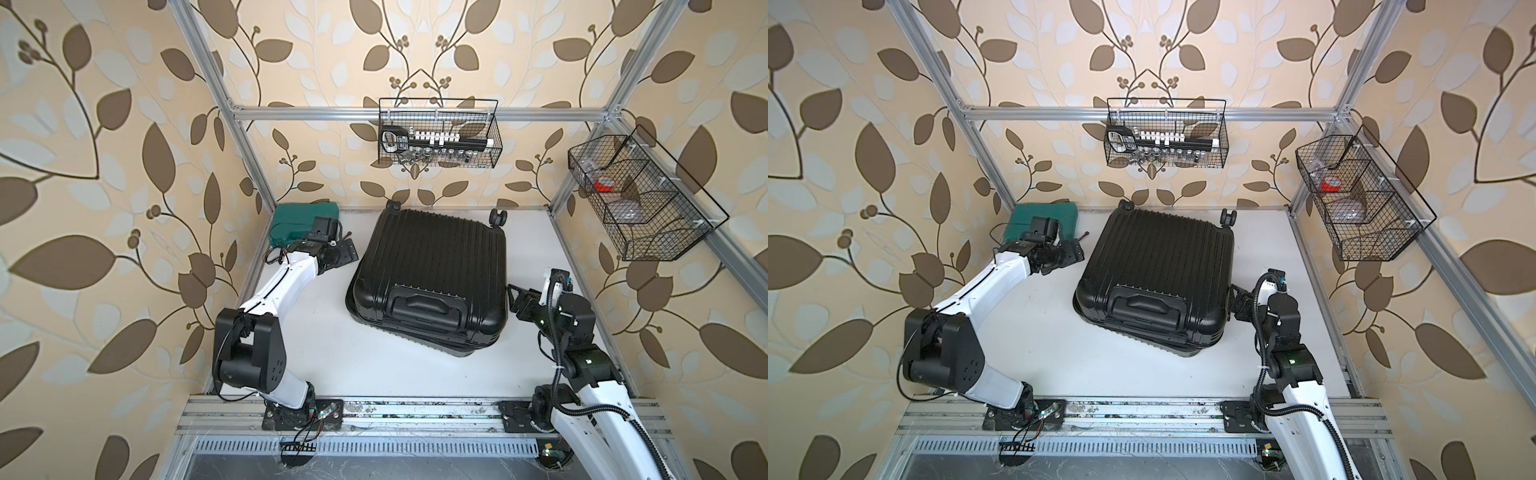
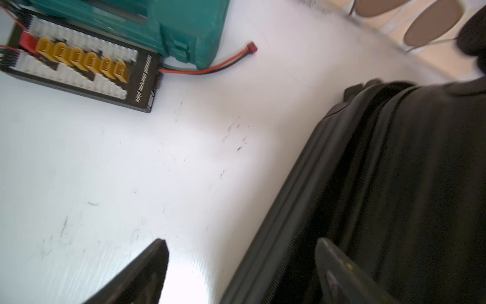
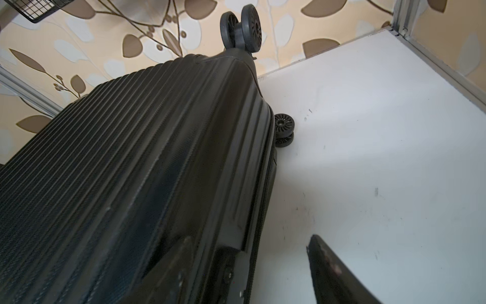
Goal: Close the suitcase zippers
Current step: Adjust the suitcase at the center of the board.
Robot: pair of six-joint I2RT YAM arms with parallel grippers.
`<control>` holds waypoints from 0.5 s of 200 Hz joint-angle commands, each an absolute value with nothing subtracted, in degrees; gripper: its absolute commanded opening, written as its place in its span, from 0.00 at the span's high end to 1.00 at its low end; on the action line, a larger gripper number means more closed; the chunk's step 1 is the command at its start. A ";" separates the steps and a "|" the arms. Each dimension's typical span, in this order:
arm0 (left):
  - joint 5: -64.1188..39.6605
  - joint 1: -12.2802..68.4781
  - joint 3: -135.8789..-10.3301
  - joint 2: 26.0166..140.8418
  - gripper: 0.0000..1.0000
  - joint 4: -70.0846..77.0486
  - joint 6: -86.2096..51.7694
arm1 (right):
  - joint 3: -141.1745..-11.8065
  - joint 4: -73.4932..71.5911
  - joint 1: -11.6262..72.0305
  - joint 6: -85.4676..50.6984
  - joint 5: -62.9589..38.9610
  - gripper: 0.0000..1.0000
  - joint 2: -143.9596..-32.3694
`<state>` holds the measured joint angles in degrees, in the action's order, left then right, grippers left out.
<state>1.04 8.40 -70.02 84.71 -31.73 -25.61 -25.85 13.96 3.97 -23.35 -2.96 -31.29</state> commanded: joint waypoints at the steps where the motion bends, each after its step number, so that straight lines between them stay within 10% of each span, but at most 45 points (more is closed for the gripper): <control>1: 1.23 8.64 -72.89 76.82 0.07 -36.78 -26.66 | -26.94 14.06 4.05 -23.45 -5.47 0.30 -32.48; 100: 3.37 21.72 -73.76 64.34 0.09 -51.41 -48.55 | -25.03 7.28 10.12 -23.91 -13.88 0.32 -38.24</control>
<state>4.19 19.31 -73.71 66.98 -47.83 -41.85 -25.82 8.95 5.96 -23.62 -9.50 -36.38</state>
